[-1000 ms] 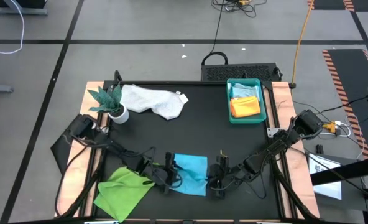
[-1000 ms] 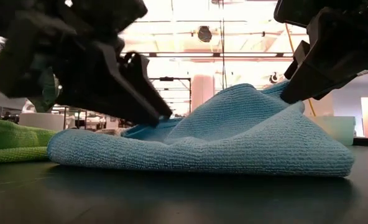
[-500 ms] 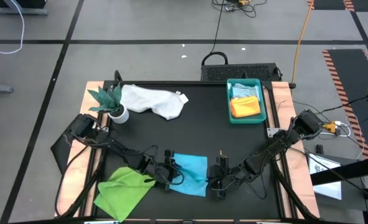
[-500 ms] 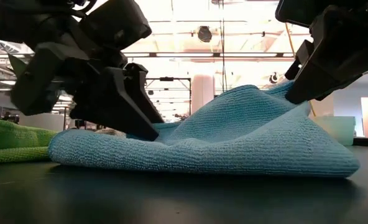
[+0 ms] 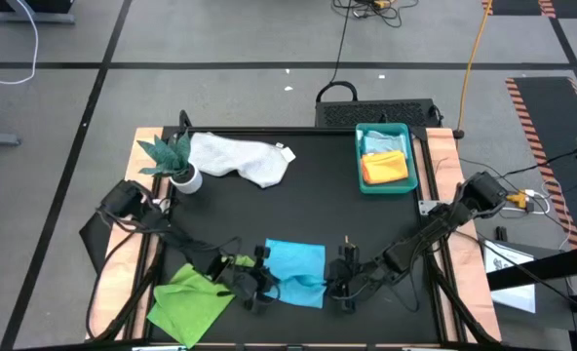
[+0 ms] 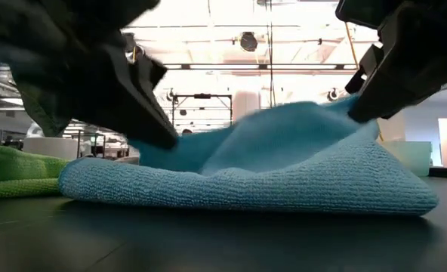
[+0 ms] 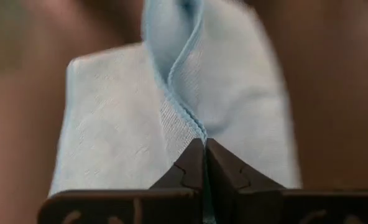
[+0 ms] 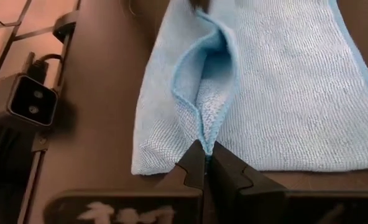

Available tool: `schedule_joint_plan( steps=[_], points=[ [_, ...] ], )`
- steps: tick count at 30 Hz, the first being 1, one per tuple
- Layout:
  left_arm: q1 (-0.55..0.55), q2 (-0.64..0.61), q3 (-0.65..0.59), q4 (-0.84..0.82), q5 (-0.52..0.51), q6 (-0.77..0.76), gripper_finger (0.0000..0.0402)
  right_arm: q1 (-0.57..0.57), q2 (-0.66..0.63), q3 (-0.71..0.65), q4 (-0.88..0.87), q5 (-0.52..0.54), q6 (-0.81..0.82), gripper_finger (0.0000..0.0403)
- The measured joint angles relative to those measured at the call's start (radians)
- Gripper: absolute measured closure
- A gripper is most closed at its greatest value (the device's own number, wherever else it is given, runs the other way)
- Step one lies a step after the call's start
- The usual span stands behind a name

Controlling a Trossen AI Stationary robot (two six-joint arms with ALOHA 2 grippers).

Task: Fold microfiber towels
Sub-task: Fold the blue microfiber cloth

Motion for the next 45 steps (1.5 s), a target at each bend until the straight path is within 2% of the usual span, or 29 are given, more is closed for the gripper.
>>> schedule_joint_plan(
  steps=[2,8,12,16,22,29,34,41,45],
  points=[
    [-0.021,-0.033,0.002,-0.029,-0.007,-0.019,0.0389,-0.002,-0.015,0.0,0.01,0.0,-0.026,0.0403],
    [-0.073,-0.171,0.001,-0.16,-0.126,-0.095,0.0395,-0.002,-0.093,0.001,0.023,0.033,-0.096,0.0403],
    [-0.069,-0.232,0.002,-0.245,-0.146,-0.154,0.039,-0.035,-0.104,0.001,0.018,0.034,-0.127,0.0403],
    [-0.03,-0.226,-0.001,-0.311,-0.15,-0.22,0.039,-0.085,-0.094,0.001,-0.046,0.037,-0.116,0.0403],
    [0.046,-0.152,-0.03,-0.302,-0.167,-0.278,0.0389,-0.13,-0.094,-0.003,-0.152,0.061,-0.043,0.0403],
    [0.1,-0.103,-0.03,-0.259,-0.176,-0.266,0.0396,-0.163,-0.094,-0.072,-0.152,0.057,0.013,0.0403],
    [0.108,-0.105,-0.031,-0.248,-0.171,-0.26,0.0385,-0.167,-0.094,-0.118,-0.054,0.052,-0.029,0.0401],
    [0.101,-0.105,-0.032,-0.254,-0.137,-0.274,0.0396,-0.189,-0.094,-0.137,-0.046,0.053,-0.034,0.036],
    [0.092,-0.105,-0.032,-0.252,-0.141,-0.278,0.0385,-0.203,-0.094,-0.137,-0.012,0.053,-0.062,0.0321]
  ],
)
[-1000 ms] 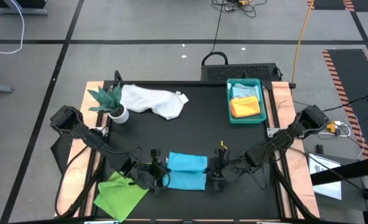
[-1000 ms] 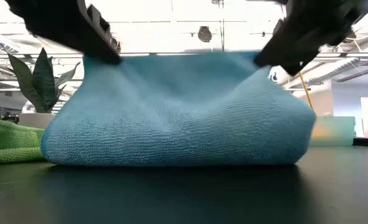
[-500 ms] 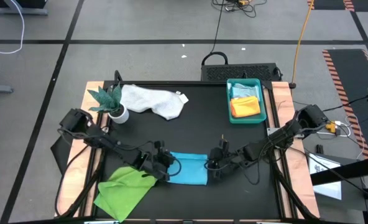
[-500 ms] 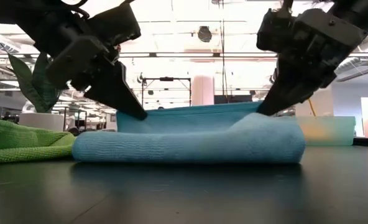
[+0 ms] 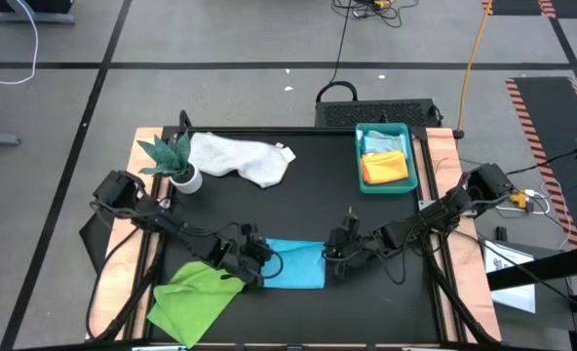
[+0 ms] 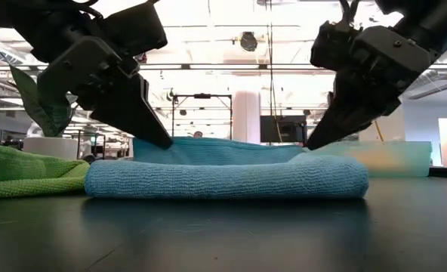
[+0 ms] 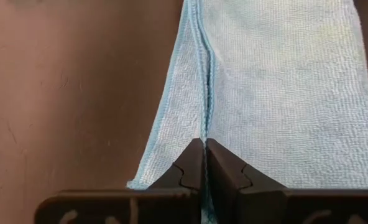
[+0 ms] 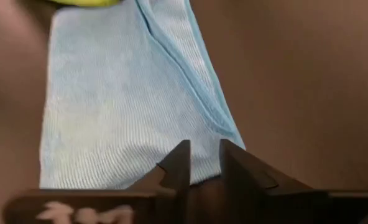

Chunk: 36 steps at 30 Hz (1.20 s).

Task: Fold microfiber towels
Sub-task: Fold the blue microfiber cloth

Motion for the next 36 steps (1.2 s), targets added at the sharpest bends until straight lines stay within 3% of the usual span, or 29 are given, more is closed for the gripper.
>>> schedule_joint_plan(
  steps=[6,13,16,22,30,36],
  points=[
    [0.0,0.0,0.0,-0.004,-0.006,-0.013,0.0394,-0.01,-0.041,0.0,-0.042,0.004,0.007,0.0284],
    [0.003,0.0,0.0,-0.005,-0.012,-0.013,0.0377,-0.003,-0.161,0.0,-0.169,0.116,0.064,0.0295],
    [0.003,0.0,0.0,-0.004,-0.023,-0.016,0.0379,-0.001,-0.18,0.0,-0.168,0.109,0.06,0.0302],
    [0.003,0.0,0.0,-0.004,-0.042,-0.018,0.0396,-0.001,-0.161,0.001,-0.173,0.099,0.051,0.0302],
    [0.003,0.031,0.001,0.001,-0.06,-0.048,0.0359,-0.001,-0.08,0.001,-0.148,0.081,0.045,0.0273],
    [0.034,0.088,0.001,0.016,-0.054,-0.098,0.0335,0.014,-0.04,0.001,-0.013,0.058,-0.018,0.0251]
  ],
)
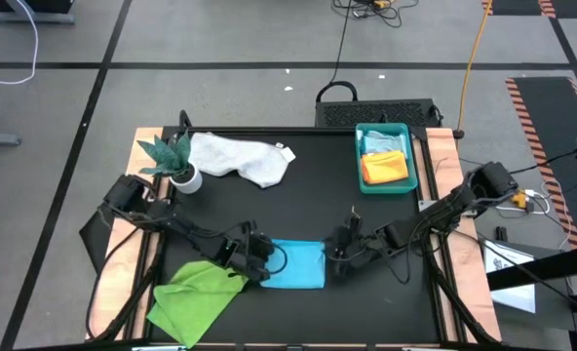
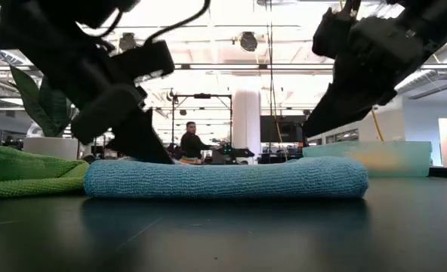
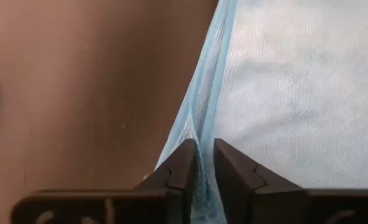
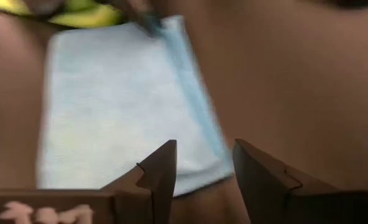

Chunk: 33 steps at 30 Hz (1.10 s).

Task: Fold microfiber towels
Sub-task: Fold the blue microfiber cloth

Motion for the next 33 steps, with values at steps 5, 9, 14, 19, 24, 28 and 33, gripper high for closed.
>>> schedule_joint_plan(
  steps=[5,9,14,19,24,28,33],
  points=[
    [0.045,-0.008,0.0,-0.036,0.04,-0.019,0.0281,0.021,0.042,0.0,0.152,-0.081,-0.048,0.0255],
    [0.074,-0.062,0.001,-0.054,0.039,-0.065,0.0252,0.024,0.121,0.001,0.258,-0.156,-0.047,0.027],
    [0.063,-0.069,0.001,0.064,0.085,-0.003,0.0251,0.023,0.23,0.001,0.313,-0.189,-0.04,0.029],
    [0.059,0.009,-0.001,0.119,0.119,0.022,0.0264,0.043,0.2,0.001,0.18,-0.191,0.033,0.0313],
    [0.06,0.077,0.002,0.153,0.103,-0.022,0.0276,0.079,0.094,0.0,0.027,-0.186,0.094,0.0331],
    [0.053,0.081,0.002,0.179,0.1,-0.022,0.0279,0.098,0.031,0.0,0.039,-0.107,0.093,0.0335],
    [0.048,0.072,0.0,0.197,0.103,-0.009,0.0279,0.074,0.061,0.001,0.088,-0.027,0.094,0.0335]
  ],
)
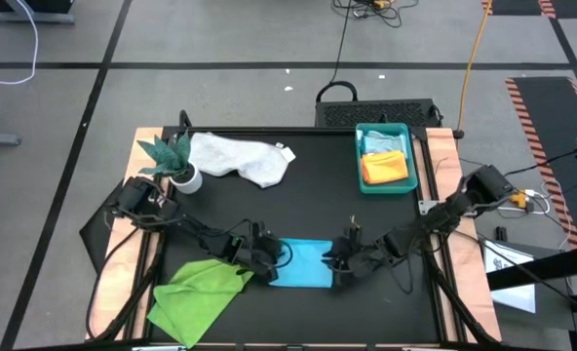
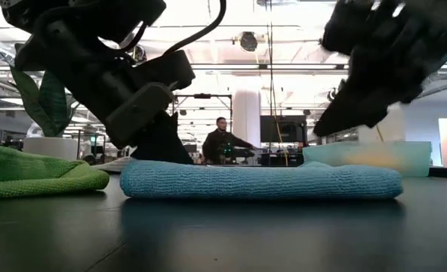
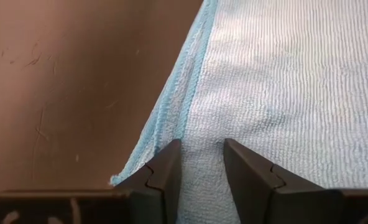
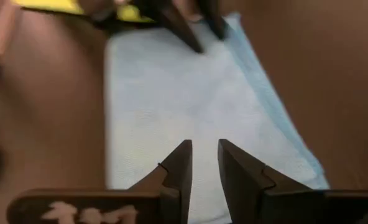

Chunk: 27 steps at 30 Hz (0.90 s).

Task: Fold microfiber towels
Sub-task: Fold the blue microfiber cloth

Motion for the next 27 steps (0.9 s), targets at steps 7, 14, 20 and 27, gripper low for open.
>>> schedule_joint_plan(
  steps=[7,14,20,27],
  points=[
    [-0.005,0.0,0.0,-0.033,-0.008,-0.02,0.0279,-0.038,0.064,-0.001,-0.135,0.034,0.086,0.0338],
    [-0.026,-0.005,0.0,-0.015,-0.016,-0.027,0.0279,-0.017,0.032,-0.001,-0.167,0.079,0.124,0.0362],
    [-0.044,-0.029,0.0,0.117,-0.035,0.016,0.0279,0.003,0.04,0.0,0.044,0.078,0.026,0.0375],
    [-0.026,-0.003,-0.001,0.132,-0.035,0.045,0.0279,-0.011,0.114,-0.001,0.028,0.078,0.062,0.0376]
  ],
)
